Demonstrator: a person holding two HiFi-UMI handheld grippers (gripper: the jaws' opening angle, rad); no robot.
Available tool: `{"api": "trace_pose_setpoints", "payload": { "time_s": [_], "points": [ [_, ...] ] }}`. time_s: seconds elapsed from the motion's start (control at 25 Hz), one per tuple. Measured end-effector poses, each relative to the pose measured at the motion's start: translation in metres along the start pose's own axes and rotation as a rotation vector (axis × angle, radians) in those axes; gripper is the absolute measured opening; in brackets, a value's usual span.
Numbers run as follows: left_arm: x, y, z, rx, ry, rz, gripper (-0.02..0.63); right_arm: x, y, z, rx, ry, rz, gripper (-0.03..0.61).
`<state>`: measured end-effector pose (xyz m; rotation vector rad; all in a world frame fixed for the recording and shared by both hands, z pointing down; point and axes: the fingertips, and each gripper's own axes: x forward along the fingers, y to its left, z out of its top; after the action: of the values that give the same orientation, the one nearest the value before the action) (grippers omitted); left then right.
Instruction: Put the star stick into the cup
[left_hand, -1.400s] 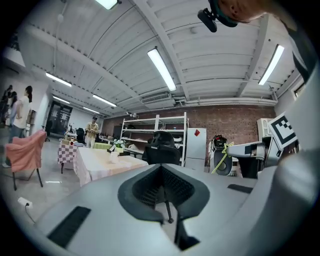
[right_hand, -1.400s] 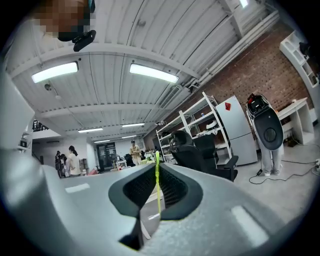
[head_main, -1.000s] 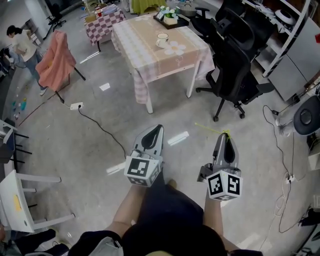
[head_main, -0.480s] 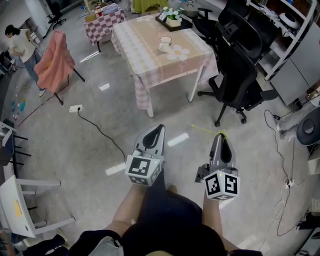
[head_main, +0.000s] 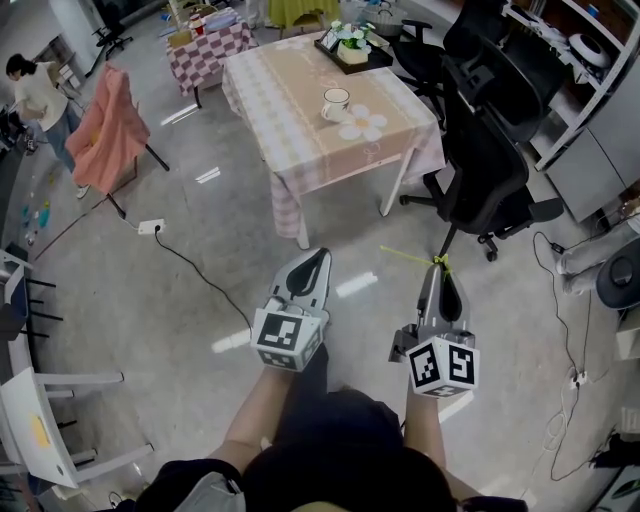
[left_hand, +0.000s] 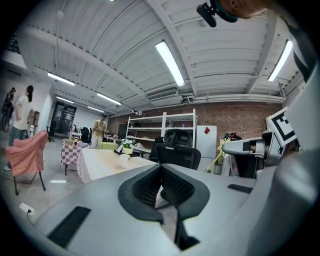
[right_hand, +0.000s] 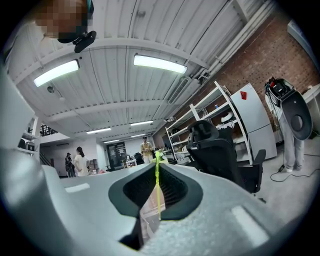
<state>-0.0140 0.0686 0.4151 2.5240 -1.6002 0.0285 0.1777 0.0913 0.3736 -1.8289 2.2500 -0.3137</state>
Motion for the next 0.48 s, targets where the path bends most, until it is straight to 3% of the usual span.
{"api": "trace_pose_setpoints", "payload": {
  "time_s": [0.48],
  "points": [
    [0.065,0.036,0.022,0.024,-0.001,-0.065,0.012,0.072,-0.009,0.001,0.011,-0.012,-0.057,0.018]
  ]
}}
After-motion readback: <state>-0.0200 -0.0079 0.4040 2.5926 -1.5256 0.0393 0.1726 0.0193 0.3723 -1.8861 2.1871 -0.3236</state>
